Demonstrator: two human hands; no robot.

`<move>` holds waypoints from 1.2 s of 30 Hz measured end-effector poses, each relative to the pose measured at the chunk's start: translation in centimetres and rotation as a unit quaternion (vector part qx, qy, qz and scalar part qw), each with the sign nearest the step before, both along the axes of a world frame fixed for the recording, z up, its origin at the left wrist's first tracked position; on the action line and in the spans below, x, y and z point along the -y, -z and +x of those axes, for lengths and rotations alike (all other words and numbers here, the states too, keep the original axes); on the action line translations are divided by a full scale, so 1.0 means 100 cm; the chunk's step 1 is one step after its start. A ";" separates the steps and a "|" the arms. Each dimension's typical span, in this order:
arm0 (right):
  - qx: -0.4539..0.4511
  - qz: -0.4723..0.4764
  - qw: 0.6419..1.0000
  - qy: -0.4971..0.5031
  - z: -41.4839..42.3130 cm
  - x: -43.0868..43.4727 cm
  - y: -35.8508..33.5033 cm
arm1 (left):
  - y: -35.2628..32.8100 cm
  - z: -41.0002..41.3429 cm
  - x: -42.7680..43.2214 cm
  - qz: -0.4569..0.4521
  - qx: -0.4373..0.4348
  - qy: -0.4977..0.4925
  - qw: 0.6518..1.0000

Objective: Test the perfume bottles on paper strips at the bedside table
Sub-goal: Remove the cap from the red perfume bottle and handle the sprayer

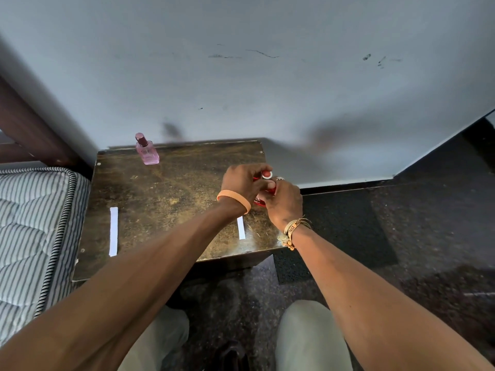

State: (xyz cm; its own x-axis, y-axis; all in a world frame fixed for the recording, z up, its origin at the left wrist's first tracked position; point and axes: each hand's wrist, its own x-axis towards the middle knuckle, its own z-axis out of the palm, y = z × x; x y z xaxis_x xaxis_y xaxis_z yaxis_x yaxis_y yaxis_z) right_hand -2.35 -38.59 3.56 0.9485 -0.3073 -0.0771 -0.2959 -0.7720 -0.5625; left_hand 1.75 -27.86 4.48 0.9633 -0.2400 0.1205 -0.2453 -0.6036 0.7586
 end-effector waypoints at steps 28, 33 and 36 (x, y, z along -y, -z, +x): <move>0.017 0.016 1.000 -0.019 0.000 0.006 0.000 | -0.008 0.004 -0.003 0.041 0.014 0.042 0.998; 0.017 0.010 1.000 -0.018 -0.001 0.007 0.001 | -0.008 0.006 -0.005 0.046 0.000 0.085 0.995; 0.017 0.009 1.000 -0.023 0.000 0.007 0.000 | -0.007 0.005 -0.007 0.006 0.001 0.012 1.000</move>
